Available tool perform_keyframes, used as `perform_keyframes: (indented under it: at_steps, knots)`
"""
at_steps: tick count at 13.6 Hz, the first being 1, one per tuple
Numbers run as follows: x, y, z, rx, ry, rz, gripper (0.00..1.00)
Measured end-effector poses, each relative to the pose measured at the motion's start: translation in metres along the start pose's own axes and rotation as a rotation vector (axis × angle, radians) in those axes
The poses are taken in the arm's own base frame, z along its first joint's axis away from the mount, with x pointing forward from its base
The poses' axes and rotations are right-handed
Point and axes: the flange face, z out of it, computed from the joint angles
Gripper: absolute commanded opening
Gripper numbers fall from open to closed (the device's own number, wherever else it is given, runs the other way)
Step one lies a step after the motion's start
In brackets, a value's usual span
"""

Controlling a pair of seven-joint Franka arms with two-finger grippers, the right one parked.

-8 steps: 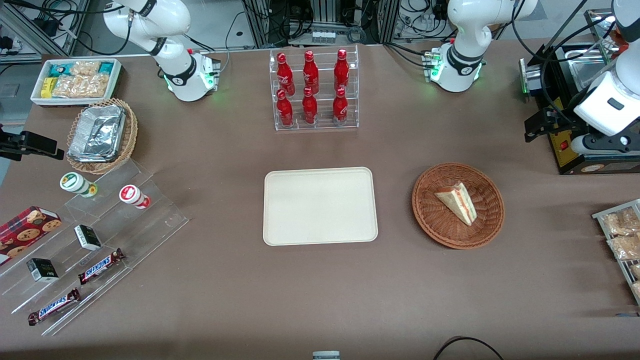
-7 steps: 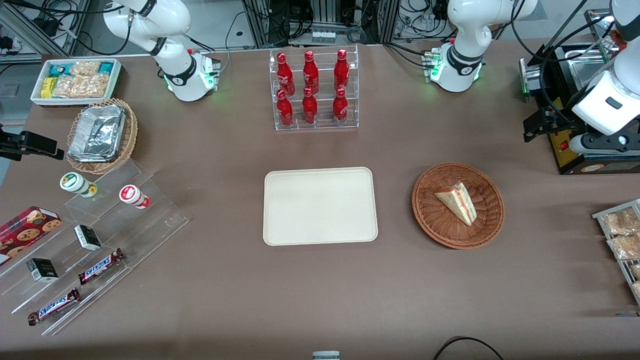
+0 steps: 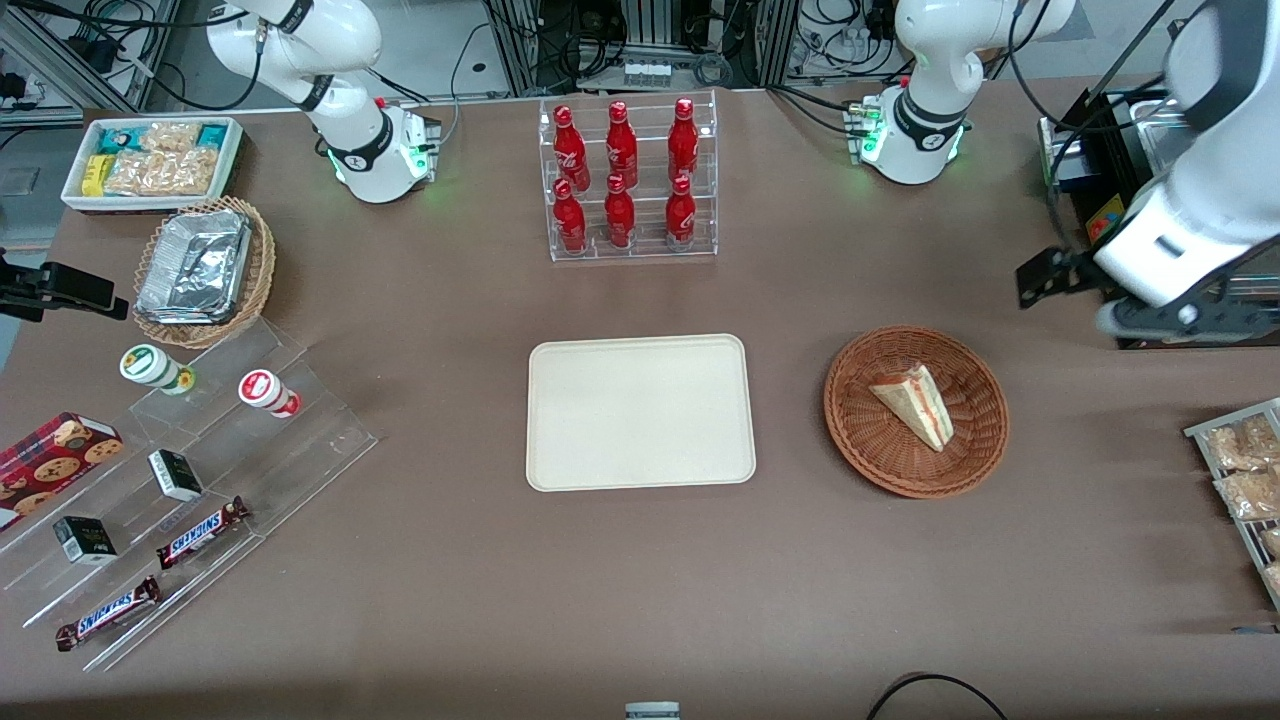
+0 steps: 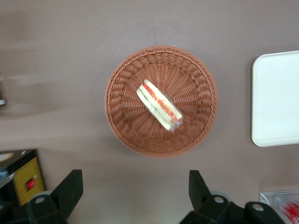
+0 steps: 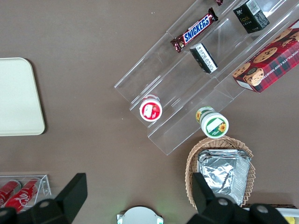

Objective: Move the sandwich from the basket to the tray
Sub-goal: 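Move the left gripper over the wicker basket toward the sandwich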

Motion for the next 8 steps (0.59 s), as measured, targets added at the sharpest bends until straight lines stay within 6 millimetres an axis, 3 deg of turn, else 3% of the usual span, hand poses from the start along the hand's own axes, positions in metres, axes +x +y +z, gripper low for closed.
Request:
perform_keyframes:
  at_steps: [3, 6, 8]
  knots:
    - [-0.005, 0.007, 0.066, 0.002, 0.020, 0.013, 1.00]
    - [-0.017, 0.012, 0.115, 0.002, 0.053, 0.003, 1.00]
    - [-0.025, 0.015, 0.137, -0.003, 0.051, -0.118, 1.00]
